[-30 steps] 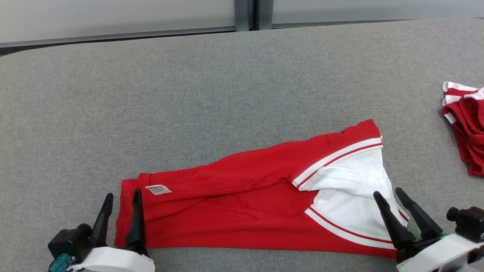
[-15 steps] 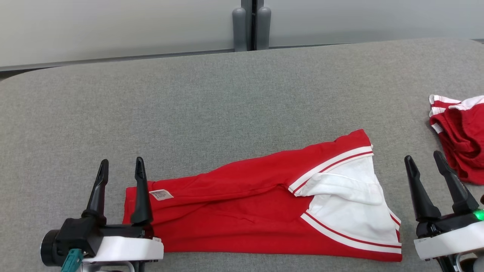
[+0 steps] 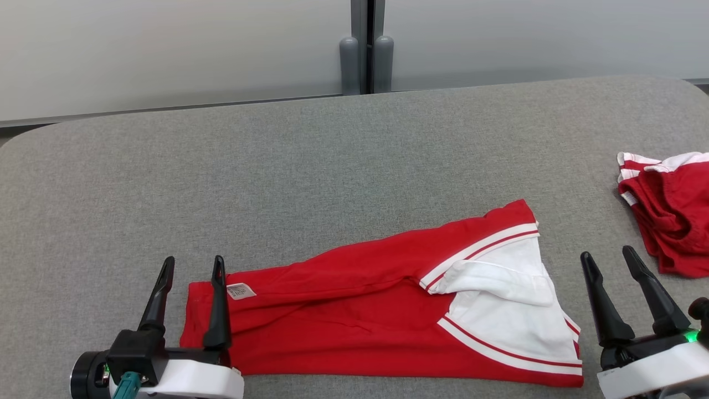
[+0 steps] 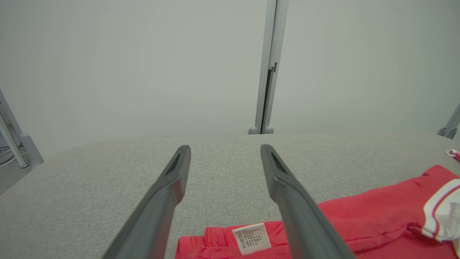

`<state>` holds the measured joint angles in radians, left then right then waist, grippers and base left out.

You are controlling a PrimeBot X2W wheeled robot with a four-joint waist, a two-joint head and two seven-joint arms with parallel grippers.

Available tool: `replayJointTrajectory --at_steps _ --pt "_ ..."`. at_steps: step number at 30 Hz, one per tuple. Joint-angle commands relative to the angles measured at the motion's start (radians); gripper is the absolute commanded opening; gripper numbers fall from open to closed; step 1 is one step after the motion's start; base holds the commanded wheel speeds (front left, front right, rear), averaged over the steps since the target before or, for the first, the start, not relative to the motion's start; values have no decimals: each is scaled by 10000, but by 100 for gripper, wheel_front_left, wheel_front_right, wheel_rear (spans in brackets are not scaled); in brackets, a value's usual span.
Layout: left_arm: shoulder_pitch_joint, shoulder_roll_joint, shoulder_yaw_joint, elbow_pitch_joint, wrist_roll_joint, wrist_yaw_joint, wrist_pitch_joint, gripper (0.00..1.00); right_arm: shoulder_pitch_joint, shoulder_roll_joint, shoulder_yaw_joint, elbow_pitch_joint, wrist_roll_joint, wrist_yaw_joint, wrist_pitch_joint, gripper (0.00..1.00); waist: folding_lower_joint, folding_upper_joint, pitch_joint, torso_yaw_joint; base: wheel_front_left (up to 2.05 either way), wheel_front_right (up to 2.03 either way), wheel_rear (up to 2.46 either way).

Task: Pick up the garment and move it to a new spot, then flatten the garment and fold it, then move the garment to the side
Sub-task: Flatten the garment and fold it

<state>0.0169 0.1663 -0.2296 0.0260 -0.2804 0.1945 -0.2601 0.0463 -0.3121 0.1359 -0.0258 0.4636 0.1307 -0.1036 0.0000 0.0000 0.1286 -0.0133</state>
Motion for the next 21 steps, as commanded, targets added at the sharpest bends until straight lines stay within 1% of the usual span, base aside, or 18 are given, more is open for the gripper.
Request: replayJointTrajectory --at_steps 1,5,9,12,15,20,21 --pt "-45 39 18 21 -16 -10 11 100 104 -16 -56 -41 -8 0 58 100 0 0 0 14 0 0 0" --pt "-104 53 -3 18 -65 6 43 100 47 -25 -92 71 81 0 69 100 0 0 28 26 0 0 0" --pt "-275 11 -60 -68 -60 47 82 100 -161 -103 -147 589 272 0 180 100 0 0 207 76 0 0 0" --pt "-426 -42 -165 -89 -19 28 96 100 -477 -166 31 1358 510 0 286 100 0 0 428 162 0 0 0" --pt "-682 -109 -286 -59 53 -11 88 100 -837 -110 425 2282 739 0 359 100 0 0 696 332 0 0 0" --pt "-1113 -279 -404 25 103 -77 36 100 -1568 77 1062 3770 1207 0 179 100 0 0 1130 595 0 0 0" --pt "-1113 -279 -404 25 103 -77 36 100 -1568 77 1062 3770 1207 0 179 100 0 0 1130 595 0 0 0"
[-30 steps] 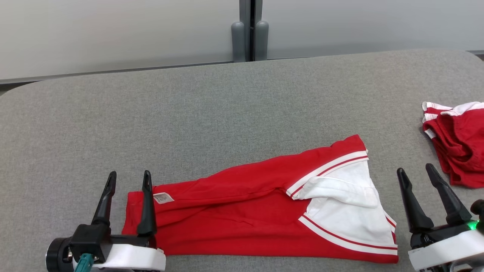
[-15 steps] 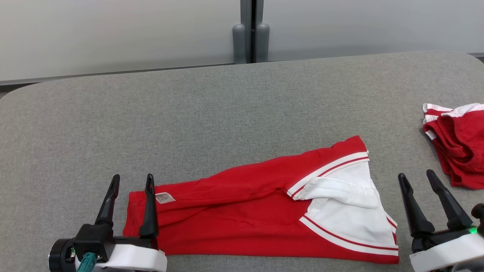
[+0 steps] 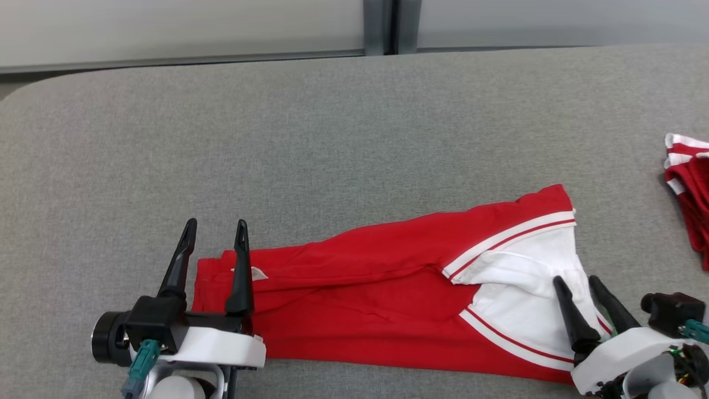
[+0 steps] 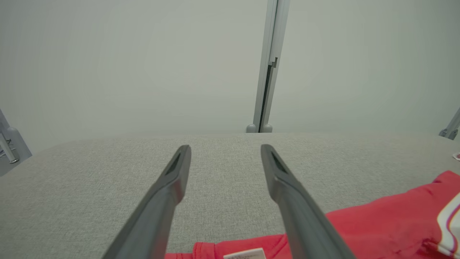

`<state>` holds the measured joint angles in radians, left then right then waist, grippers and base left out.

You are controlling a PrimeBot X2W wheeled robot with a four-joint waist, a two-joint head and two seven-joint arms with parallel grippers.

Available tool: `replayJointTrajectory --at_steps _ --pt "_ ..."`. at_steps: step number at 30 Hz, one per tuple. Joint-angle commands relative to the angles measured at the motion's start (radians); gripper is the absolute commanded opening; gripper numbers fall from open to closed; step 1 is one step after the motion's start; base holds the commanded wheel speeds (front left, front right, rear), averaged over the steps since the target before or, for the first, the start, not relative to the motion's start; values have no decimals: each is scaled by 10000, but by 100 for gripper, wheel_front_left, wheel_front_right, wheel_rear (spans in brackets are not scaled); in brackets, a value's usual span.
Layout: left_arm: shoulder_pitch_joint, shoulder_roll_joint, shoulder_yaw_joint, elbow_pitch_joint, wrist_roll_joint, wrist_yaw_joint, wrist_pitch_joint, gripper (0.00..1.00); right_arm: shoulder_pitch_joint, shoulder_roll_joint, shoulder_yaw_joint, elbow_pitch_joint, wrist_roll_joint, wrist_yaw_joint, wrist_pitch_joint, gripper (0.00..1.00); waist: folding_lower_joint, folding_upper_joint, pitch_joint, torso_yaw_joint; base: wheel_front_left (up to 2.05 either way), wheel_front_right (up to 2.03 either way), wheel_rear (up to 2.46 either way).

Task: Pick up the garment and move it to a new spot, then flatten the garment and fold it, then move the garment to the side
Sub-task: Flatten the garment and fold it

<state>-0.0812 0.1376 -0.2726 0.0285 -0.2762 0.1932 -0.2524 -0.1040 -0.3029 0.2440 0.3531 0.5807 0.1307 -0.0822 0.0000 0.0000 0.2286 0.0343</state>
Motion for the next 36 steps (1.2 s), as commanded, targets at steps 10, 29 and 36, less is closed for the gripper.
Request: replayJointTrajectory --at_steps 10,29,36 --pt "-454 -121 147 202 59 -122 -114 100 -84 151 1722 1574 1216 11 1103 0 0 0 421 324 0 0 0" --pt "-442 -188 766 -41 213 -278 -129 100 -144 -1975 -218 1322 1437 -11 -1200 0 0 0 440 -52 0 0 0" --pt "-289 -264 994 -16 238 -406 -130 100 -479 -2085 -17 -398 767 -6 -952 0 0 0 322 -185 0 0 0"
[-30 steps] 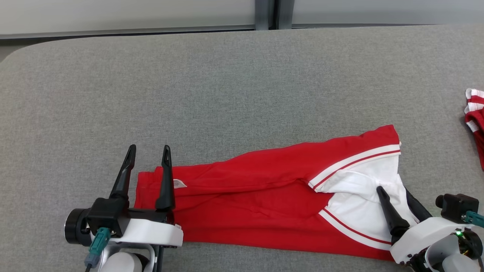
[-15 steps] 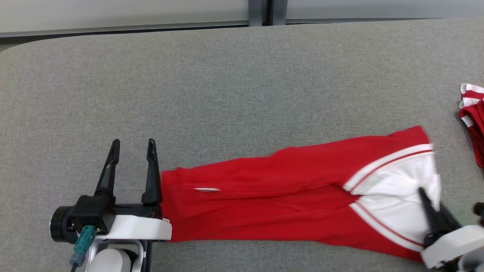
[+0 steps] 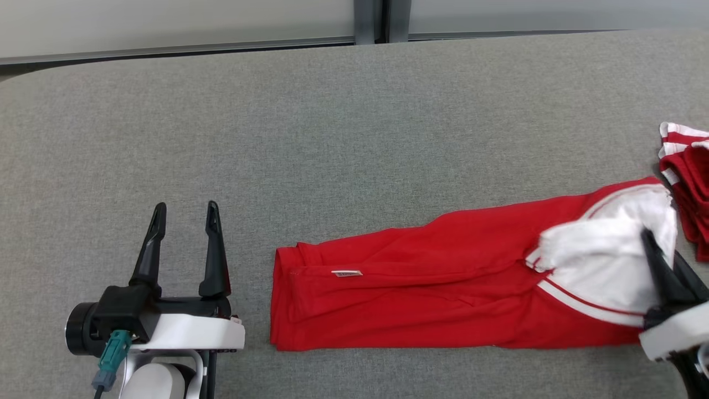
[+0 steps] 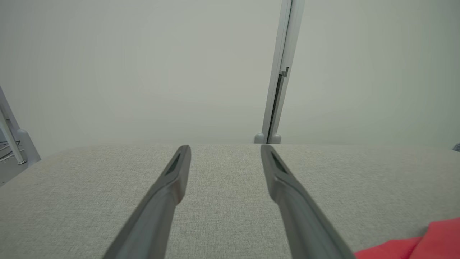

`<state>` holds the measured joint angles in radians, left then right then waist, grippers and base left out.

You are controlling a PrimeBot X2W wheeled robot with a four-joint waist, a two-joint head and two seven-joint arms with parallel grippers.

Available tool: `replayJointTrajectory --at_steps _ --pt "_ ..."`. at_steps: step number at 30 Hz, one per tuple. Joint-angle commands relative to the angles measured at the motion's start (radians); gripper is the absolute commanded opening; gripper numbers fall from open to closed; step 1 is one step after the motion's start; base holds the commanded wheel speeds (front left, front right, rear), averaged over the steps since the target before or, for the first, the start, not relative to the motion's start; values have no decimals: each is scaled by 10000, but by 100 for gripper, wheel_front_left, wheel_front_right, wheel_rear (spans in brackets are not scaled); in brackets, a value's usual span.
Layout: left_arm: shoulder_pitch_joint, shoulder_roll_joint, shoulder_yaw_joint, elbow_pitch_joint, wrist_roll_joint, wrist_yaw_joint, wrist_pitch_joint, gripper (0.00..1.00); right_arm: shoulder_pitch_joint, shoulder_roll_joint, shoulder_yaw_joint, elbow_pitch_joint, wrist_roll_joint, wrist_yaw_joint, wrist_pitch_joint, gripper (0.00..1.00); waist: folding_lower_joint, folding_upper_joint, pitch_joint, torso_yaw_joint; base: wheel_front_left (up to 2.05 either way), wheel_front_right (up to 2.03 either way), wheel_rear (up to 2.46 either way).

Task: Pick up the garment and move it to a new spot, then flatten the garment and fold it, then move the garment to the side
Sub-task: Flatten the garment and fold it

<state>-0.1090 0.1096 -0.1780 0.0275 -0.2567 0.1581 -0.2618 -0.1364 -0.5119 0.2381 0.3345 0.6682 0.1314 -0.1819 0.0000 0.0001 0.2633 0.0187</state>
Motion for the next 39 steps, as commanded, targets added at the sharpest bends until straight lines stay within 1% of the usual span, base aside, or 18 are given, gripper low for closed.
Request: replayJointTrajectory --at_steps 1,5,8,9,12,14,17,22,26,27,28,29,31,35,37,39 --pt "-7 4 75 -6 52 -62 -36 100 -195 62 90 -666 -295 -8 246 0 0 -1 -48 -57 0 0 0" --pt "-20 -37 148 35 76 -155 -29 100 -425 471 478 -2502 -1001 -8 1309 0 0 -1 -147 -115 0 0 0" --pt "-95 -88 158 70 92 -255 -26 100 -699 1015 1212 -3519 -1305 -8 2083 0 0 -1 -178 -84 0 0 0" --pt "-95 -88 158 70 92 -255 -26 100 -699 1015 1212 -3519 -1305 -8 2083 0 0 -1 -178 -84 0 0 0" --pt "-210 -152 119 124 67 -346 -26 100 -1070 1621 2216 -3928 -1230 -8 2544 0 0 -1 -176 40 0 0 0" --pt "-286 -215 98 158 55 -394 -26 100 -1365 2056 2921 -3857 -1097 -8 2755 0 0 -1 -159 161 0 0 0" --pt "-270 -311 53 210 59 -449 -25 100 -1749 2649 3953 -3434 -837 -8 2895 0 0 -1 -124 331 0 0 0" --pt "-370 -424 -10 284 57 -494 -25 100 -2218 3432 5011 -2286 -537 -6 2690 0 0 -1 -18 639 0 0 0" --pt "-422 -473 -4 315 68 -504 -25 100 -2521 3776 5697 -1401 -188 -6 2410 0 0 -1 69 748 0 0 0" --pt "-406 -490 10 356 76 -507 -25 100 -2706 3830 5896 -989 -165 -8 2219 18 0 -1 79 764 0 0 0" --pt "-412 -502 7 368 77 -513 -26 100 -2794 3862 5970 -812 -105 -6 2117 57 0 -1 85 773 0 0 0" --pt "-422 -509 13 380 77 -516 -26 100 -2886 3898 6036 -704 -106 -6 1930 100 0 -1 88 774 0 0 0" --pt "-423 -523 44 379 69 -515 -27 100 -3106 3896 6280 -737 -40 -6 1542 100 0 -1 87 761 0 0 0" --pt "-348 -540 115 404 108 -508 -27 100 -3482 3491 6705 -1245 -32 -8 618 100 0 -1 42 657 0 0 0" --pt "-305 -544 140 428 134 -493 -27 100 -3611 3244 6648 -1585 -29 -8 124 100 0 -1 -8 583 0 0 0" --pt "-260 -545 178 446 221 -478 -25 100 -3591 2953 6349 -1896 -93 -8 -264 100 0 -1 -49 514 0 0 0"
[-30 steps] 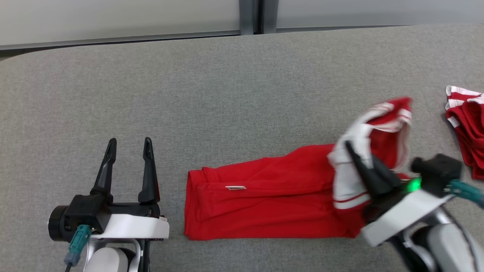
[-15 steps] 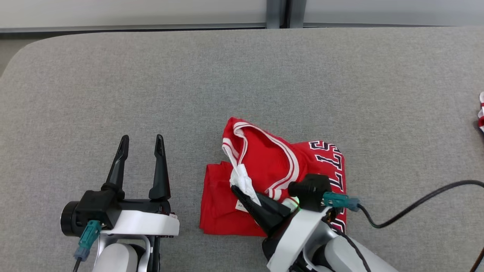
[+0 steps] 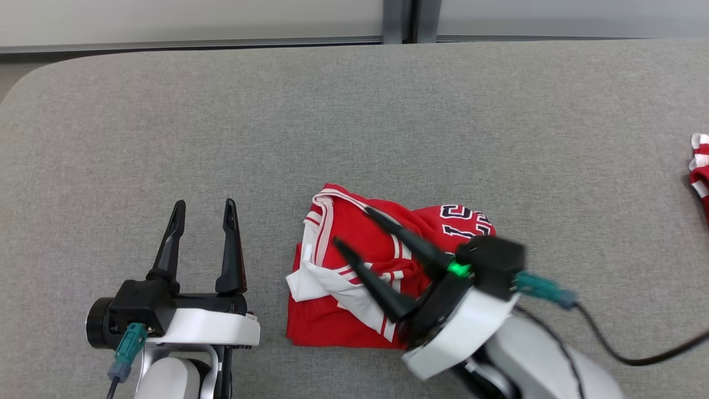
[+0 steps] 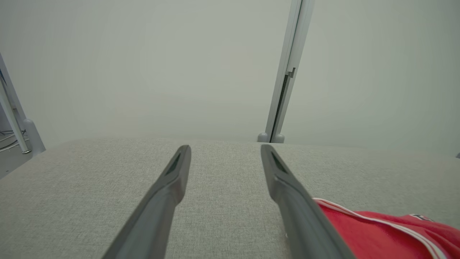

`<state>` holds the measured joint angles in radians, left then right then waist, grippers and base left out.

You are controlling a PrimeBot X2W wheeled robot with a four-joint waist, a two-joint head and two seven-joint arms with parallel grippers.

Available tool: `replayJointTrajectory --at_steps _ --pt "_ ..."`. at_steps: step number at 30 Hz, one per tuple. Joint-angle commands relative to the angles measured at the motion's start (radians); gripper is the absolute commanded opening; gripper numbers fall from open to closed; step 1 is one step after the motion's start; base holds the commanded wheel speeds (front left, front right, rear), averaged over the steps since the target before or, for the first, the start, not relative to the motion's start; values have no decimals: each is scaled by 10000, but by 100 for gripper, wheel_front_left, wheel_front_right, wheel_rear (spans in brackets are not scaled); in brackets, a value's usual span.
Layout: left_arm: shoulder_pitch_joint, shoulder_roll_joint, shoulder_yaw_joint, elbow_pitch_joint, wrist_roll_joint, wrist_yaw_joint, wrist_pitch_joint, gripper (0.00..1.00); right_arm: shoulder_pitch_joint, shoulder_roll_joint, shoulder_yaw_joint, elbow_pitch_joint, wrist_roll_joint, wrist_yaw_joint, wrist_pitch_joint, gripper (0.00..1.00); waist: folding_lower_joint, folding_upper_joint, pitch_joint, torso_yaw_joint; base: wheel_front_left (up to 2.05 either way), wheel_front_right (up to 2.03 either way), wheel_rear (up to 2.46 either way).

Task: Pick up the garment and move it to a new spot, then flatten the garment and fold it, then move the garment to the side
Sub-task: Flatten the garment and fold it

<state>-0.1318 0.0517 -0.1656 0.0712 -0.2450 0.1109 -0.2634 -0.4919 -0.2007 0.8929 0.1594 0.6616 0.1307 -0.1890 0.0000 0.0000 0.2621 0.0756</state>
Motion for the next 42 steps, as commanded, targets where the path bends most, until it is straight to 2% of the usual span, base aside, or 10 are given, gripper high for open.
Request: replayJointTrajectory --at_steps 1,9,12,13,18,27,42 --pt "-27 31 64 12 132 6 -11 100 31 -316 -513 -271 -64 0 -327 100 0 0 -54 -91 0 0 0" --pt "187 160 238 21 523 67 -11 100 1445 -1469 -4103 -740 -913 0 -659 100 0 0 -231 -451 0 0 0" --pt "283 219 277 37 608 96 -11 100 2188 -1670 -5355 -734 -1264 0 -550 100 0 0 -371 -543 0 0 0" --pt "283 219 277 37 608 96 -11 100 2188 -1670 -5355 -734 -1264 0 -550 100 0 0 -371 -543 0 0 0" --pt "607 371 289 131 763 149 -10 100 3448 -1764 -6875 -780 -1722 0 -180 100 0 0 -677 -680 0 0 0" --pt "1070 577 252 54 753 217 185 100 4684 -1469 -7786 -1190 -2114 0 326 100 0 0 -993 -816 0 0 0" --pt "1187 668 133 -219 695 387 448 100 4824 -1300 -7971 -1523 -2404 0 636 100 0 0 -1114 -777 0 0 0"
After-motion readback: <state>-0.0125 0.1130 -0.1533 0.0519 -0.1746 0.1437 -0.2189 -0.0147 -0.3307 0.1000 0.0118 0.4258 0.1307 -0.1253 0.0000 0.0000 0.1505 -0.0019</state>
